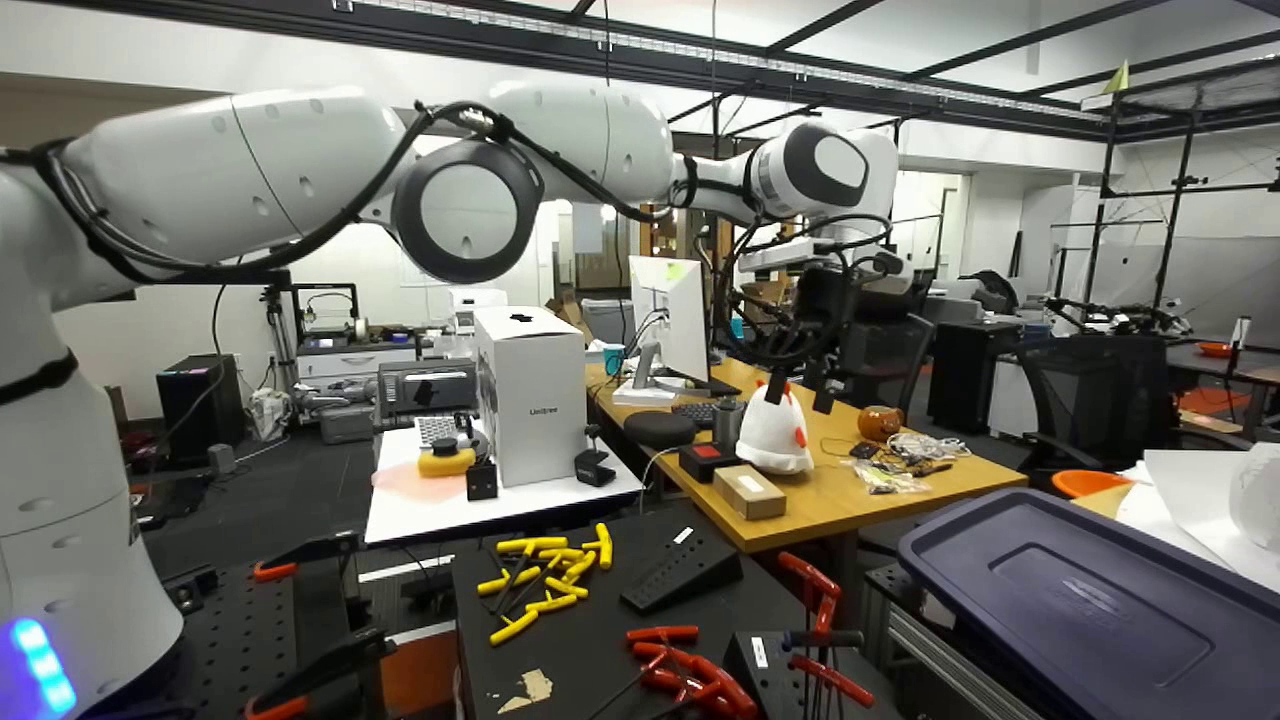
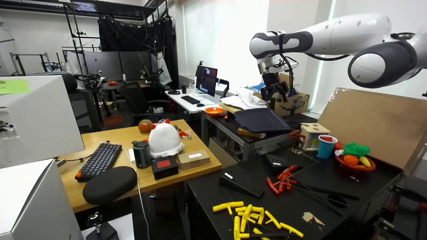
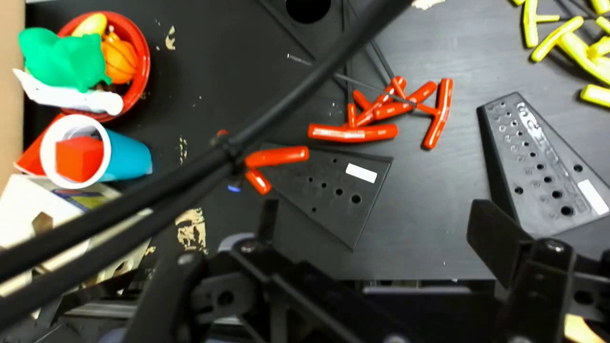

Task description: Pick up the red object, then place it on the table

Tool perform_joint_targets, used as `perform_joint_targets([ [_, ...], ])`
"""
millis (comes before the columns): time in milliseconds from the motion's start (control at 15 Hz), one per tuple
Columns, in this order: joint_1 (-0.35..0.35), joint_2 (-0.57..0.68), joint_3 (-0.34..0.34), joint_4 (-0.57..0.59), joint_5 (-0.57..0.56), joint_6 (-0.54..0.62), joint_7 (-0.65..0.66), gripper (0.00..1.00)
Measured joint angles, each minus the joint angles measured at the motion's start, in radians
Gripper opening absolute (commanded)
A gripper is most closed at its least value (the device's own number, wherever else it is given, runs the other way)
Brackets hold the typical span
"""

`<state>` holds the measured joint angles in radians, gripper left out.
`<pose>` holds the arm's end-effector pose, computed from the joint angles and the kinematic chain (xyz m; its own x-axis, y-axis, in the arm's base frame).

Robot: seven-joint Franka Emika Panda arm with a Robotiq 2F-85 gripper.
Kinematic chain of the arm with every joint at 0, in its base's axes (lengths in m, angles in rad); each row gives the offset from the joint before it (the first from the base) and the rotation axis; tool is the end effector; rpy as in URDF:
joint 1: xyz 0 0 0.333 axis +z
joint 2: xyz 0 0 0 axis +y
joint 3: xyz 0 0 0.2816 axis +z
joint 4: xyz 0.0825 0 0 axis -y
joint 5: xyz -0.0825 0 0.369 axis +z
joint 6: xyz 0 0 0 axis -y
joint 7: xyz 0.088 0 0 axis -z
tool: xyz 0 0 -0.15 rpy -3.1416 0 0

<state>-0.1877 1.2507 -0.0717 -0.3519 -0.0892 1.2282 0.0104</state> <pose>0.6721 -0.1652 0.2447 0.8970 -0.2578 -0.3591 -0.2128 -0.9639 0.1603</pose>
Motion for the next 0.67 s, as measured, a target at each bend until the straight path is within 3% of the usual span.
perform_joint_targets([
  [333, -0.02, -0.014, 0.0, 0.0, 0.002, 0.12, 0.026, 1.0],
  [667, -0.043, -0.042, 0.003, 0.0, 0.019, 0.127, 0.024, 1.0],
])
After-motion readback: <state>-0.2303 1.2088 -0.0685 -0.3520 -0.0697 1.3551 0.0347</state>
